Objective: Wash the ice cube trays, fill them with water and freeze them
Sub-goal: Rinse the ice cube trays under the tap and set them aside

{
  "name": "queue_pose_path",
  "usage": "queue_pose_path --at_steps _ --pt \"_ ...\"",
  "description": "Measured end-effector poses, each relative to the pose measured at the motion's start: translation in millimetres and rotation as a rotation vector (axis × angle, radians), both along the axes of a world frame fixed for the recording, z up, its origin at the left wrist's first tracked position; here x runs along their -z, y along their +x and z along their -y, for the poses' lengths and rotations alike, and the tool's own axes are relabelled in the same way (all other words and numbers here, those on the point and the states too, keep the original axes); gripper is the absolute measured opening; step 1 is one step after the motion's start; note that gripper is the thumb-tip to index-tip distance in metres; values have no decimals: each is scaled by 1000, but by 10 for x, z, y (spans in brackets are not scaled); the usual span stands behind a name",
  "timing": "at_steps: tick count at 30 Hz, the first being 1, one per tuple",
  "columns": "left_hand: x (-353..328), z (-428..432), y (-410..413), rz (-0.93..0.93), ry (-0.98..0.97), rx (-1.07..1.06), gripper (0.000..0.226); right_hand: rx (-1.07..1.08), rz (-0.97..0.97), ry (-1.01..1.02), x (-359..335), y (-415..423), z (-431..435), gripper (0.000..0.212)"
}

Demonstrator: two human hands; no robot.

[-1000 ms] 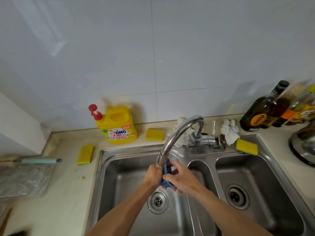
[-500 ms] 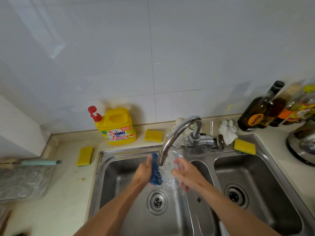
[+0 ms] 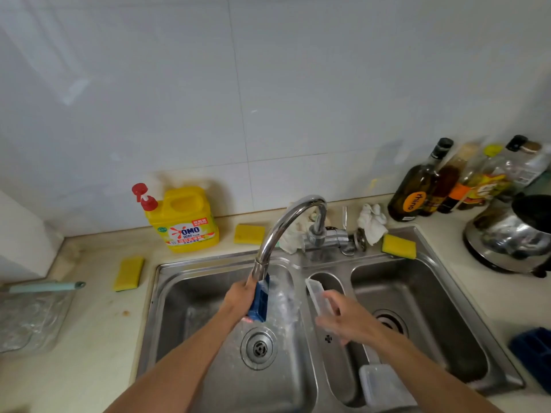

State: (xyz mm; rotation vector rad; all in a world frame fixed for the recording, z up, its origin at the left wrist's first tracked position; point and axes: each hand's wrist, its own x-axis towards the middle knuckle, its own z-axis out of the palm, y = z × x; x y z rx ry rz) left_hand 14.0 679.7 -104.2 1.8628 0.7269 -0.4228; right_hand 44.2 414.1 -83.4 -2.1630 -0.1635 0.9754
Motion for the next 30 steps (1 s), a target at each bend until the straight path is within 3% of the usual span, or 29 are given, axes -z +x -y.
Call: queue_pose_path --at_steps 4,12,22,30 --pt "-6 92 -46 73 -28 -109 47 -48 99 -131 48 -86 403 99" --pt "14 299 -39 113 -137 -333 30 -223 209 -415 378 -443 1109 80" --pt "62 497 -181 102 -266 -421 53 -505 340 -656 535 -832 1457 91" --pt "13 513 -290 97 -347 -459 55 -467 371 -618 398 -787 1345 101"
